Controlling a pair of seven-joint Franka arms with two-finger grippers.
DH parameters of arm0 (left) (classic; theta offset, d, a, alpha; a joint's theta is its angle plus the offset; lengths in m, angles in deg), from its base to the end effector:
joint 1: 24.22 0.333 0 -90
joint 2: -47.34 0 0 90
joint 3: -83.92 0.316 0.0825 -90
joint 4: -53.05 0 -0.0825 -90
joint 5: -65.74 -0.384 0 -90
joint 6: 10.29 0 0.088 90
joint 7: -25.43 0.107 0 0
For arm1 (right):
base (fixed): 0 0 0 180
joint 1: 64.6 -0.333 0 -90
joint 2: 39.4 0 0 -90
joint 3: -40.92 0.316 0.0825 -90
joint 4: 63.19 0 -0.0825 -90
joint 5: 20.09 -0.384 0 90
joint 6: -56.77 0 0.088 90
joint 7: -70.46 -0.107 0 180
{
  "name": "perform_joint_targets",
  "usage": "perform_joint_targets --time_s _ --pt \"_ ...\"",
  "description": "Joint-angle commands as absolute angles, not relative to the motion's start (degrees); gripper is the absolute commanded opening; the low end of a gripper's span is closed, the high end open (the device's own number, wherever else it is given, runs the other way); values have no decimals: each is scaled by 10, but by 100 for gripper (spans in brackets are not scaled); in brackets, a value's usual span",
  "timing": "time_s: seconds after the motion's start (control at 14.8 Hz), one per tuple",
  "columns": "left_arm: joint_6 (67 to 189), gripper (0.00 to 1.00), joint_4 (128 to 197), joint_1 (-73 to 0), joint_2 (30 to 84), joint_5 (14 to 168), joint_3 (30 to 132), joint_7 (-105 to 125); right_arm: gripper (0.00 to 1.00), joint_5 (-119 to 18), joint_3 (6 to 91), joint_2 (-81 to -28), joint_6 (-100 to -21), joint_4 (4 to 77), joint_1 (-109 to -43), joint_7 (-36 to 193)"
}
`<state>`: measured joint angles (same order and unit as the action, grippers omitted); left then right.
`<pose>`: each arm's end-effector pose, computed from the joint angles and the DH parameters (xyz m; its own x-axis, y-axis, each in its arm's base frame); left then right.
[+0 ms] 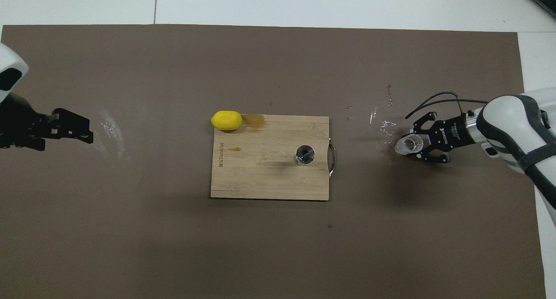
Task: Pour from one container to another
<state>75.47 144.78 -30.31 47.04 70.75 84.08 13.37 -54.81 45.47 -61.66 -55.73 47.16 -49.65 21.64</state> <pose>0.5399 -0.0660 0.6076 0.9883 0.1002 -0.1146 0.1081 -0.9920 0.0648 0.5852 -0.0714 0.2745 0.1544 -0.7871 -0.5972 -0.9801 -0.1984 0.0082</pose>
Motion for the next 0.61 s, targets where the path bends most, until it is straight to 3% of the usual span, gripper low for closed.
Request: perform_joint_targets --time_s 0.0,0.14,0.2,0.34,0.47,0.54 --pt "796 100 1472 -365 453 696 844 11 0 -564 460 -608 -562 492 -475 230" --pt "826 100 1485 -395 452 701 844 -70 7 -564 460 -607 -570 499 -469 230" --pt "847 100 1496 -410 448 701 844 -106 15 -564 459 -607 -577 503 -468 230" --pt "901 100 1532 -437 435 702 844 -174 44 -564 458 -607 -589 504 -465 228" --pt "951 100 1580 -453 416 702 844 -211 65 -563 458 -606 -589 503 -453 228" --pt "970 100 1602 -457 408 703 844 -216 84 -563 458 -605 -588 503 -447 231"
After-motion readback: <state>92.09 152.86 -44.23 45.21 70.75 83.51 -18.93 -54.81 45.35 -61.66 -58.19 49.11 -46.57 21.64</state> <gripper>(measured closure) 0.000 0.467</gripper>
